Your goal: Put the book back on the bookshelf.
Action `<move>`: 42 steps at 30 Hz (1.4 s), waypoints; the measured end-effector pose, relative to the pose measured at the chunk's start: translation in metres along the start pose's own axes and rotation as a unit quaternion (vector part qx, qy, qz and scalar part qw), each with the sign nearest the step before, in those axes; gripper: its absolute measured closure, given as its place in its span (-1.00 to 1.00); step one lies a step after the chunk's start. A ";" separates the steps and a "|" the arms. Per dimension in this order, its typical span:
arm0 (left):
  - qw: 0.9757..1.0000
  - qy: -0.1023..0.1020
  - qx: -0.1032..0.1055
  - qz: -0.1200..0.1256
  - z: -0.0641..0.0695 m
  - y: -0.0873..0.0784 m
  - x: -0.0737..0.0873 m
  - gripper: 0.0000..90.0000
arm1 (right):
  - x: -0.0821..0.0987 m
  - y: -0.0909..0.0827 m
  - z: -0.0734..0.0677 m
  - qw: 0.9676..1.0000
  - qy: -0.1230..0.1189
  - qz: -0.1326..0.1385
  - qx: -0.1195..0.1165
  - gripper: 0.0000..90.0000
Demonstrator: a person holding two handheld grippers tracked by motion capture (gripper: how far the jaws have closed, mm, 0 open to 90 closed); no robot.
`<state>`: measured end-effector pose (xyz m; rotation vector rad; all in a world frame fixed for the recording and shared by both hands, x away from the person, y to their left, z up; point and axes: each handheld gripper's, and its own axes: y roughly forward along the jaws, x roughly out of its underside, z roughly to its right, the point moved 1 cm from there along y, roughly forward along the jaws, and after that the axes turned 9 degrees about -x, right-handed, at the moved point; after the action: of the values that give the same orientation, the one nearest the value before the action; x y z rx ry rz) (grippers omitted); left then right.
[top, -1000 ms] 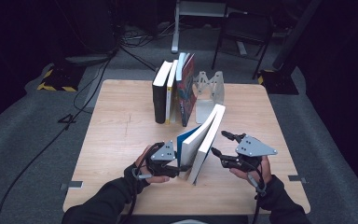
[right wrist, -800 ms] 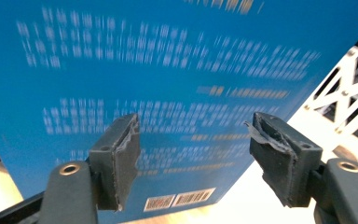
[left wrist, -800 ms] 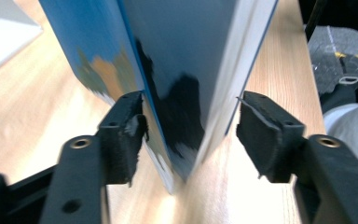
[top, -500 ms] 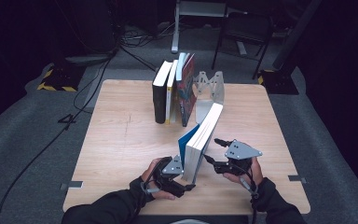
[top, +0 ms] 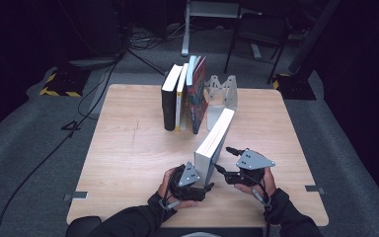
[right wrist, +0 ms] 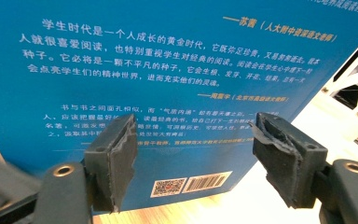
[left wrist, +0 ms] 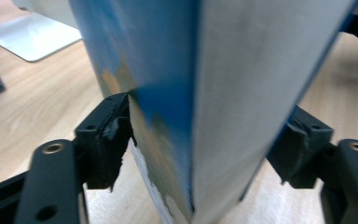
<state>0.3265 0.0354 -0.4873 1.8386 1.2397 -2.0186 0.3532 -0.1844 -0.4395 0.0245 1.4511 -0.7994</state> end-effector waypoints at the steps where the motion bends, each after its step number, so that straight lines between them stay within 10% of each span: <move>1: 1.000 -0.001 0.001 -0.001 0.000 0.000 0.000 -0.28 | 0.000 0.000 0.001 1.000 0.003 0.001 -0.003 -0.35; 22: 0.997 0.036 0.057 -0.039 -0.050 -0.028 0.007 0.29 | 0.018 -0.022 0.037 0.999 0.044 0.015 0.010 -0.36; 31: 0.989 0.066 0.118 -0.060 -0.077 -0.058 0.021 0.30 | 0.021 -0.011 0.037 0.998 0.045 0.003 -0.039 -0.37; 42: 0.987 0.089 0.111 -0.068 -0.087 -0.070 0.026 0.29 | 0.013 0.025 0.026 0.994 0.016 -0.011 -0.110 -0.31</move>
<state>0.3449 0.1472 -0.4699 2.1322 1.2612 -2.1841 0.3864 -0.1841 -0.4572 -0.1477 1.5656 -0.6550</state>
